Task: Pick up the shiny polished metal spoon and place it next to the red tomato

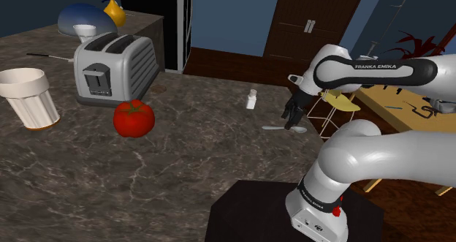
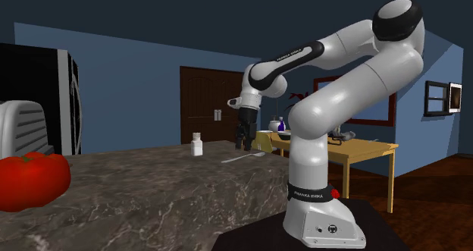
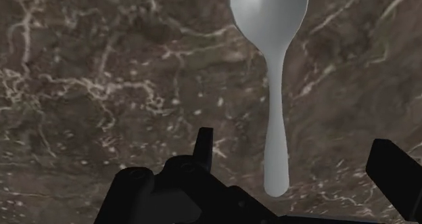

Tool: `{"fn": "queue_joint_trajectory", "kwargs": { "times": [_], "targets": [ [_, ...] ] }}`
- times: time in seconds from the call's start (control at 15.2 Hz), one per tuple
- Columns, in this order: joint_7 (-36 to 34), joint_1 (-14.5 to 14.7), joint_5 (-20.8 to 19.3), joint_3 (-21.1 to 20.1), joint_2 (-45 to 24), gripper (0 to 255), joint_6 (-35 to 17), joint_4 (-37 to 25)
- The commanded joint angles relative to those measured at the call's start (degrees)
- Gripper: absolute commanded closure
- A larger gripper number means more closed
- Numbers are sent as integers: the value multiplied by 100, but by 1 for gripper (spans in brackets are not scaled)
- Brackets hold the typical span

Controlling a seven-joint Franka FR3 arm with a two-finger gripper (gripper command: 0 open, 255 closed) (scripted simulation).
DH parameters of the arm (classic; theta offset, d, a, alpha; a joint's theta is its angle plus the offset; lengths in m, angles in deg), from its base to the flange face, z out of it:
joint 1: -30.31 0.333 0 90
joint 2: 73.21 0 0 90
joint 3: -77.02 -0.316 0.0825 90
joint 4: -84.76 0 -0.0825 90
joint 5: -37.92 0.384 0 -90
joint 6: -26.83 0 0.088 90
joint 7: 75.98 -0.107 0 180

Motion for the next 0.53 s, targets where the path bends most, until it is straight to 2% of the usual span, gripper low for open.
{"fn": "queue_joint_trajectory", "kwargs": {
  "times": [0.0, 0.07, 0.46],
  "targets": [
    [22, -7, -86, 109, -119, 0, -235, 121],
    [21, 10, -136, 178, -223, 0, -413, 200],
    [21, 10, -136, 178, -223, 0, -413, 200]
  ]
}}
